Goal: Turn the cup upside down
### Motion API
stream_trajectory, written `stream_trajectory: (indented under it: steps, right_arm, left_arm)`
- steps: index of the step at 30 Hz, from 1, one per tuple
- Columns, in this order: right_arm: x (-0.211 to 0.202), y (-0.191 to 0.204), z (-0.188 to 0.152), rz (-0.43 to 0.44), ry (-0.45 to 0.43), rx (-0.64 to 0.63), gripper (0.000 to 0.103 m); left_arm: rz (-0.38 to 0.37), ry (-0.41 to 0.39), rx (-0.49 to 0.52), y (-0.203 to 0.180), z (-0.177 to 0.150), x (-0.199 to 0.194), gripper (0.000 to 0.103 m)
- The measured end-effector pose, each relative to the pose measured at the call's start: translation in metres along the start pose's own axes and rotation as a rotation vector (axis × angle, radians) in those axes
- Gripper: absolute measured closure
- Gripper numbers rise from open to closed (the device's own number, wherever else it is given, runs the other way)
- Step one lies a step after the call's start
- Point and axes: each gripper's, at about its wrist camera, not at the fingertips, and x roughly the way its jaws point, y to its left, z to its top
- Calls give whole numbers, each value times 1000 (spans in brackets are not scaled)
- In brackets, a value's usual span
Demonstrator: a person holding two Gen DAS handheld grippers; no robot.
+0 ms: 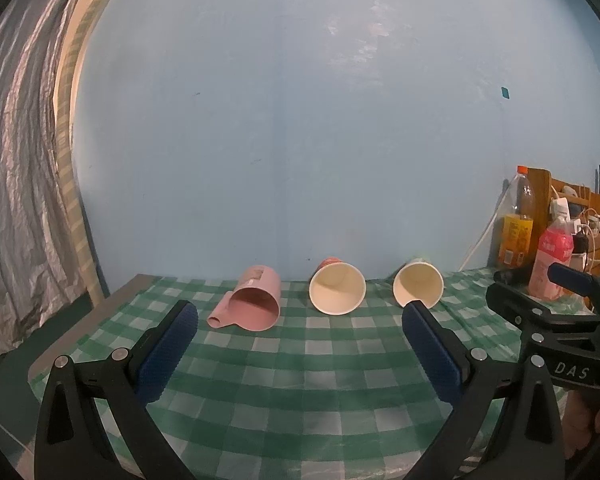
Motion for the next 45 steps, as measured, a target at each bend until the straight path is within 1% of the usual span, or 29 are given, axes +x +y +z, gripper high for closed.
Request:
stream_trajectory:
  steps: [15,40,45]
  right_arm:
    - [1,1,-1,3,4,-11,1]
    - [3,5,-3,4,11,-16,1]
    - [3,5,-3,3,13,-14,1]
  left_arm:
    - [-14,10,-24,5,-1,3,0]
    - [-33,21,-21,2,-3,3,0]
    - [-17,25,-26,3,-2,3,0]
